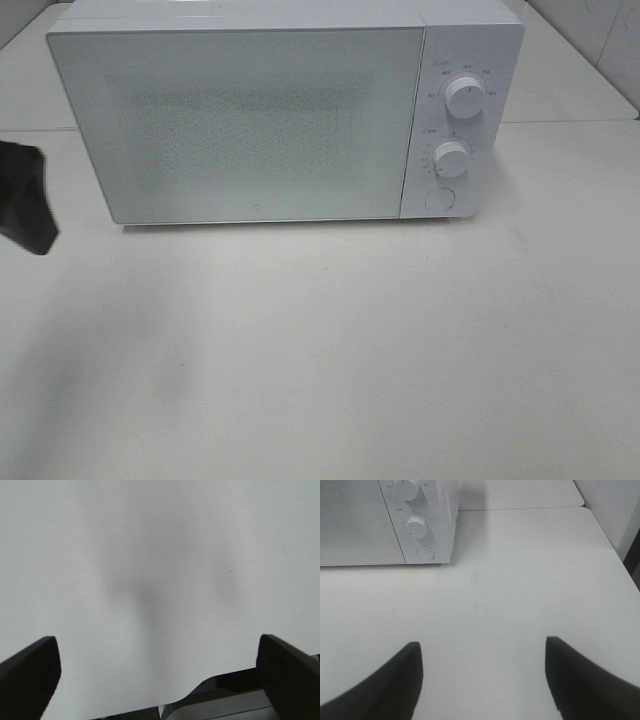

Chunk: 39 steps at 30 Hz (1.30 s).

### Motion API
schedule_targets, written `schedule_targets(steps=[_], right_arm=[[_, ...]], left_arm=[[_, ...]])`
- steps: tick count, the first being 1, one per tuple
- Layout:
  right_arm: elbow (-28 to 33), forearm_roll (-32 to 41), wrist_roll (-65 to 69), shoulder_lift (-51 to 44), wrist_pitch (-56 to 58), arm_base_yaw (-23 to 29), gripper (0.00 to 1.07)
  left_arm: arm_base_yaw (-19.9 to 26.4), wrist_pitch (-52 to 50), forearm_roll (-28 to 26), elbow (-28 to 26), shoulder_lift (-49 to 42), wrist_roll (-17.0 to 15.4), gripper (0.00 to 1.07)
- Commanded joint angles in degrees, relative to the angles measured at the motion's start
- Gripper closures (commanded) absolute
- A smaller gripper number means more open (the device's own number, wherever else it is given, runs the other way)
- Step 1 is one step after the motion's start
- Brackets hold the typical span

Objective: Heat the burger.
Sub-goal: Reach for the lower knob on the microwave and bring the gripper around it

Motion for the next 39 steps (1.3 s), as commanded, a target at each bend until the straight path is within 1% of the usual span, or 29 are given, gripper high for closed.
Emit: schedule_targets(steps=[1, 2, 3, 4, 5, 6, 7, 8, 9, 10, 11, 12, 13, 14, 15, 16, 17, 18, 19, 20, 21, 22, 23, 25, 27, 31, 33, 36, 39], right_arm=[[0.17, -0.06, -0.63, -1.55, -0.4, -0.34, 0.41], [0.17, -0.06, -0.63, -1.55, -0.4, -0.34, 0.41], [0.17, -0.06, -0.63, -1.55, -0.4, -0.34, 0.41], [0.17, -0.06, -0.63, -1.55, -0.4, -0.34, 0.41], [0.17, -0.06, -0.63, -1.55, -0.4, -0.34, 0.41], [0.17, -0.06, -0.63, -1.55, -0.4, -0.34, 0.41], [0.17, -0.06, -0.63, -1.55, -0.4, -0.34, 0.41], [0.17, -0.06, -0.63, -1.55, -0.4, -0.34, 0.41], [0.17, -0.06, -0.63, -1.55, -0.4, -0.34, 0.41], [0.17, -0.06, -0.63, -1.55, -0.4, -0.34, 0.41], [0.17, -0.06, -0.63, -1.55, -0.4, -0.34, 0.41], [0.17, -0.06, -0.63, -1.55, -0.4, -0.34, 0.41], [0.17, -0.06, -0.63, -1.55, -0.4, -0.34, 0.41], [0.17, -0.06, -0.63, -1.55, -0.4, -0.34, 0.41], [0.17, -0.06, -0.63, -1.55, -0.4, -0.34, 0.41], [0.17, -0.06, -0.63, -1.55, -0.4, -0.34, 0.41], [0.17, -0.06, -0.63, -1.55, -0.4, -0.34, 0.41], [0.17, -0.06, -0.63, -1.55, -0.4, -0.34, 0.41], [0.17, -0.06, -0.63, -1.55, -0.4, -0.34, 0.41], [0.17, -0.06, -0.63, -1.55, -0.4, -0.34, 0.41], [0.17, -0.06, -0.63, -1.55, -0.4, -0.34, 0.41], [0.17, -0.06, -0.63, -1.55, -0.4, -0.34, 0.41], [0.17, -0.06, -0.63, -1.55, -0.4, -0.34, 0.41], [0.17, -0.06, -0.63, -1.55, -0.4, -0.34, 0.41], [0.17, -0.06, -0.63, -1.55, -0.4, -0.34, 0.41], [0.17, -0.06, -0.63, -1.55, -0.4, -0.34, 0.41], [0.17, -0.06, -0.63, -1.55, -0.4, -0.34, 0.41], [0.17, -0.06, -0.63, -1.55, -0.4, -0.34, 0.41], [0.17, -0.06, -0.63, -1.55, -0.4, -0.34, 0.41]], left_arm=[[6.02, 0.46, -0.06, 4.47, -6.53, 1.03, 0.08], [6.02, 0.46, -0.06, 4.47, -6.53, 1.03, 0.08], [8.59, 0.4, 0.23, 6.7, -10.49, 1.15, 0.08], [9.74, 0.4, 0.4, 7.68, -12.49, 1.15, 0.08], [9.74, 0.4, 0.4, 7.68, -12.49, 1.15, 0.08], [11.34, 0.46, 0.63, 9.63, -15.93, 1.38, 0.08], [11.8, 0.46, 0.92, 10.77, -17.88, 1.66, 0.08], [11.8, 0.46, 0.92, 10.77, -17.88, 1.66, 0.08], [11.97, 0.4, 1.83, 13.12, -21.43, 2.86, 0.08], [11.97, 0.4, 1.83, 13.12, -21.43, 2.86, 0.08], [11.97, 0.29, 2.52, 14.61, -23.49, 3.55, 0.08], [11.97, -0.4, 2.52, 17.53, -27.33, 4.64, 0.08], [11.97, -0.4, 2.52, 17.53, -27.33, 4.64, 0.08], [11.97, -0.92, 2.52, 19.14, -29.62, 5.27, 0.08], [11.97, -2.06, 2.52, 22.0, -33.86, 6.19, 0.08], [11.97, -2.06, 2.52, 22.0, -33.86, 6.19, 0.08], [11.97, -3.44, 2.52, 24.75, -38.62, 6.53, 0.08], [11.97, -3.61, 2.52, 25.38, -40.51, 6.53, 0.08], [11.97, -3.61, 2.52, 25.38, -40.51, 6.53, 0.08], [11.97, -4.13, 2.52, 25.32, -44.69, 6.53, 0.08], [11.97, -4.41, 2.81, 25.32, -46.64, 6.53, 0.08], [11.97, -4.41, 2.81, 25.32, -46.64, 6.53, 0.08], [11.97, -4.58, 2.52, 25.32, -49.68, 6.53, 0.08], [11.97, -4.58, 2.52, 25.32, -51.22, 6.53, 0.08], [11.97, -4.01, 2.52, 25.32, -54.6, 6.53, 0.08], [11.97, -1.83, 2.52, 25.32, -57.01, 6.53, 0.08], [11.97, 0.8, 2.52, 26.59, -58.56, 6.53, 0.08], [11.97, 1.15, 2.98, 26.87, -59.64, 7.45, 0.08], [11.97, 1.15, 3.21, 26.87, -60.28, 7.45, 0.08]])
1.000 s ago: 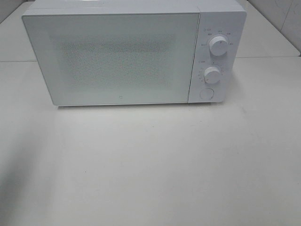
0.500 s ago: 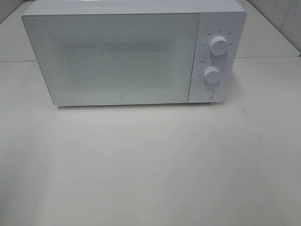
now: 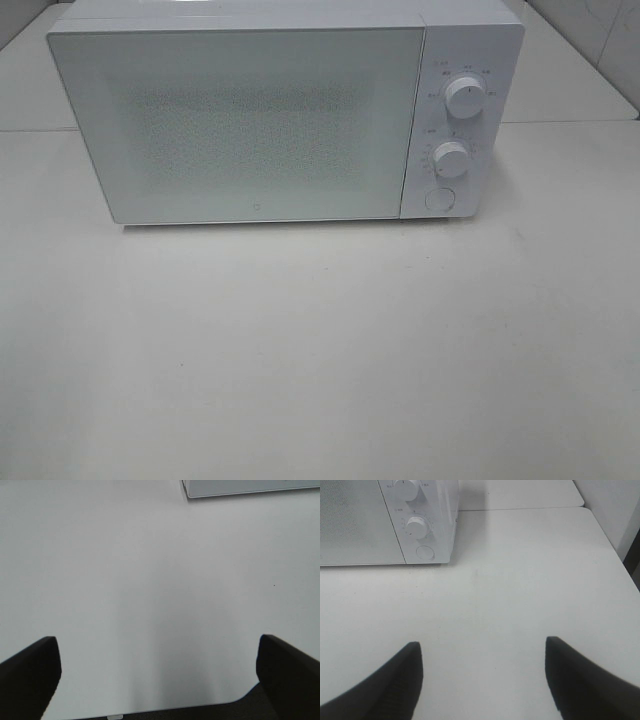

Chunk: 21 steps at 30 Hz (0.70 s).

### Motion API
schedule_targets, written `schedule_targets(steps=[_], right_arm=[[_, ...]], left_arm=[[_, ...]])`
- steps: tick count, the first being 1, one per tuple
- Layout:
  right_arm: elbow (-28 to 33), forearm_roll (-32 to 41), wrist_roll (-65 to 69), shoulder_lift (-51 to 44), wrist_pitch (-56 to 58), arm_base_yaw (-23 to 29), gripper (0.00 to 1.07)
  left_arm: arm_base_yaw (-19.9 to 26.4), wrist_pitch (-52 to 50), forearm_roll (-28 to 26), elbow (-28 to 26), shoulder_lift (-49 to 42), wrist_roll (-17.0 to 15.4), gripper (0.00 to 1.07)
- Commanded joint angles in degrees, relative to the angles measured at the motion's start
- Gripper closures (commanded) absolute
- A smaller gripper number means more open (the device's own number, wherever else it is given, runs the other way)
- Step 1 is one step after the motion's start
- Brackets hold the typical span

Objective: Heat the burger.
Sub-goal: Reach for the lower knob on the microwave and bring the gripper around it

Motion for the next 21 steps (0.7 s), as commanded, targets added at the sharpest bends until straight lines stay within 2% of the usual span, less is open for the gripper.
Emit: schedule_targets(steps=[1, 9, 11, 12, 14, 15, 17, 21], right_arm=[[0.17, -0.06, -0.63, -1.55, -0.4, -0.34, 0.41], [0.17, -0.06, -0.63, -1.55, -0.4, -0.34, 0.41], [0.17, -0.06, -0.63, -1.55, -0.4, -0.34, 0.41], [0.17, -0.06, -0.63, -1.55, -0.4, -0.34, 0.41], [0.17, -0.06, -0.63, -1.55, -0.4, -0.34, 0.41], [0.17, -0.06, -0.63, -1.55, -0.4, -0.34, 0.41], [0.17, -0.06, -0.63, -1.55, -0.4, -0.34, 0.41], [0.17, -0.11, -0.63, -1.43, -0.4, -0.34, 0.41]], left_arm=[[0.11, 0.34, 0.17, 0.23, -0.63, 0.23, 0.08], [0.52, 0.29, 0.11, 0.23, -2.29, 0.17, 0.08], [4.24, 0.29, 0.11, 0.23, -7.85, 0.17, 0.08], [4.24, 0.29, 0.11, 0.23, -7.85, 0.17, 0.08], [7.45, 0.29, 0.11, 0.23, -13.92, 0.17, 0.08], [7.45, 0.29, 0.11, 0.23, -13.92, 0.17, 0.08], [10.31, 0.17, 0.17, 0.23, -16.04, 0.06, 0.08], [10.77, 0.23, -0.06, 0.29, -15.81, 0.17, 0.08]])
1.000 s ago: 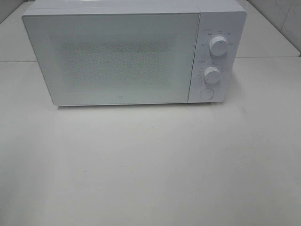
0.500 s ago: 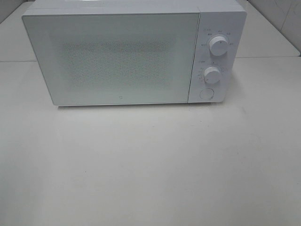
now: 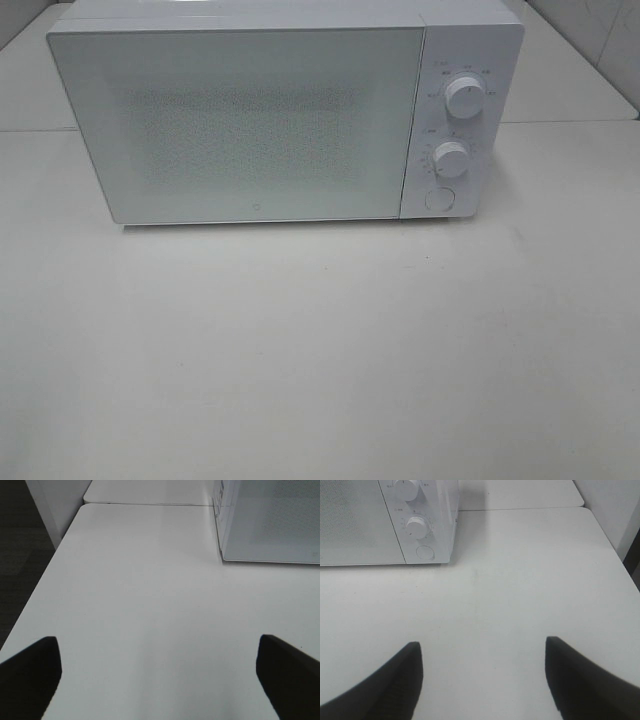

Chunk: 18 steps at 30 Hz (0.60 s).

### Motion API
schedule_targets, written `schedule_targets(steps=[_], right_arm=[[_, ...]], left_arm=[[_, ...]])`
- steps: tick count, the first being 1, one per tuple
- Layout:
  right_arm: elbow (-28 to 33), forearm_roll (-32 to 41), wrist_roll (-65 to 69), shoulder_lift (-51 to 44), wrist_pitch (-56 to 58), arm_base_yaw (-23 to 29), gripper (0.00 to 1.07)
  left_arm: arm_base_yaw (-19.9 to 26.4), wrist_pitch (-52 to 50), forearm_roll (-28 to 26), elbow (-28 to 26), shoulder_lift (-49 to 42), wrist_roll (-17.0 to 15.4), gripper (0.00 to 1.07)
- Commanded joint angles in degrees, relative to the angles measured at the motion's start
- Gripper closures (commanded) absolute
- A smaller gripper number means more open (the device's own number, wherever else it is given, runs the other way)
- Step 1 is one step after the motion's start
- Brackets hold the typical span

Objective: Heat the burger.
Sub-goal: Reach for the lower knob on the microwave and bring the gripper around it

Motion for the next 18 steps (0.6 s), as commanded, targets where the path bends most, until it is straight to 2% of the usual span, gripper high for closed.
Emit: schedule_targets(steps=[1, 18], right_arm=[[0.17, -0.11, -0.63, -1.38, -0.46, -0.34, 0.41], [0.17, -0.11, -0.63, -1.38, -0.46, -0.34, 0.41]], left_arm=[[0.34, 0.06, -0.06, 0.29, -1.26, 0.0, 0.08], [0.34, 0.06, -0.06, 0.29, -0.92, 0.06, 0.08]])
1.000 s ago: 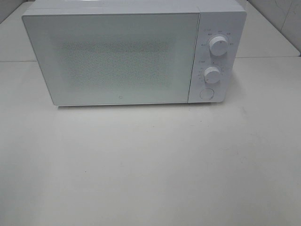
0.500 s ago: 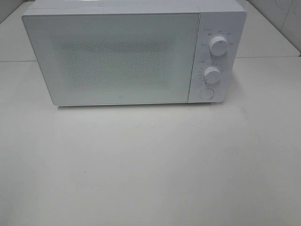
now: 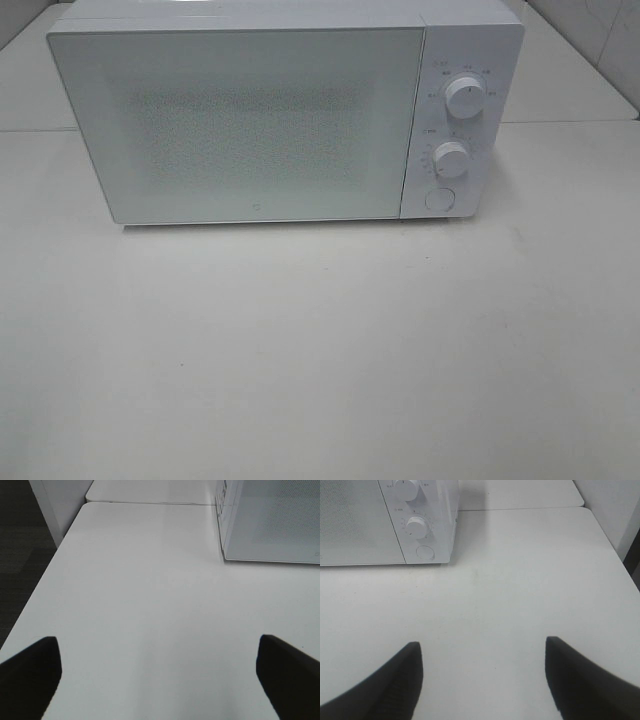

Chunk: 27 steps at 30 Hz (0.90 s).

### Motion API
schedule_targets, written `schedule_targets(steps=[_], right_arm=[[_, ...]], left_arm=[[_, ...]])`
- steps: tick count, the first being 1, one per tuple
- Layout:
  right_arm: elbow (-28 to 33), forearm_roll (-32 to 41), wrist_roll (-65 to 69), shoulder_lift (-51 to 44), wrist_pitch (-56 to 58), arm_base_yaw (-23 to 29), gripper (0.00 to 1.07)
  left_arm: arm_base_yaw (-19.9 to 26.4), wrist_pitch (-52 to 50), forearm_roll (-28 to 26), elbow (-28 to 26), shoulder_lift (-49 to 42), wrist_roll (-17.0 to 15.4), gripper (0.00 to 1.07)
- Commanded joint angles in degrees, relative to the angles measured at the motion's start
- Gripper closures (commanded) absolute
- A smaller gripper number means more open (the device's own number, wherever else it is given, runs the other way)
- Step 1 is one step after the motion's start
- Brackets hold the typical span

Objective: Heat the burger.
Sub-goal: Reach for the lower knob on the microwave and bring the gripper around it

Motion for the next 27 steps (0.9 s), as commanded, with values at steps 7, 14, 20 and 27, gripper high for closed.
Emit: schedule_targets(steps=[7, 14, 20, 27], right_arm=[[0.17, -0.11, -0.63, -1.38, -0.52, -0.29, 0.41], [0.17, -0.06, -0.63, -1.38, -0.52, -0.17, 0.41], [-0.29, -0.17, -0.69, -0.52, -1.09, -0.17, 0.35], [-1.49, -0.29, -1.09, 3.84, -9.28, -0.17, 0.23]], left_arm=[[0.11, 0.06, -0.06, 0.0, -0.86, 0.0, 0.08], [0.11, 0.06, -0.06, 0.0, -0.86, 0.0, 0.08], [0.11, 0.06, -0.06, 0.0, -0.86, 0.0, 0.08], [0.11, 0.06, -0.06, 0.0, -0.86, 0.0, 0.08]])
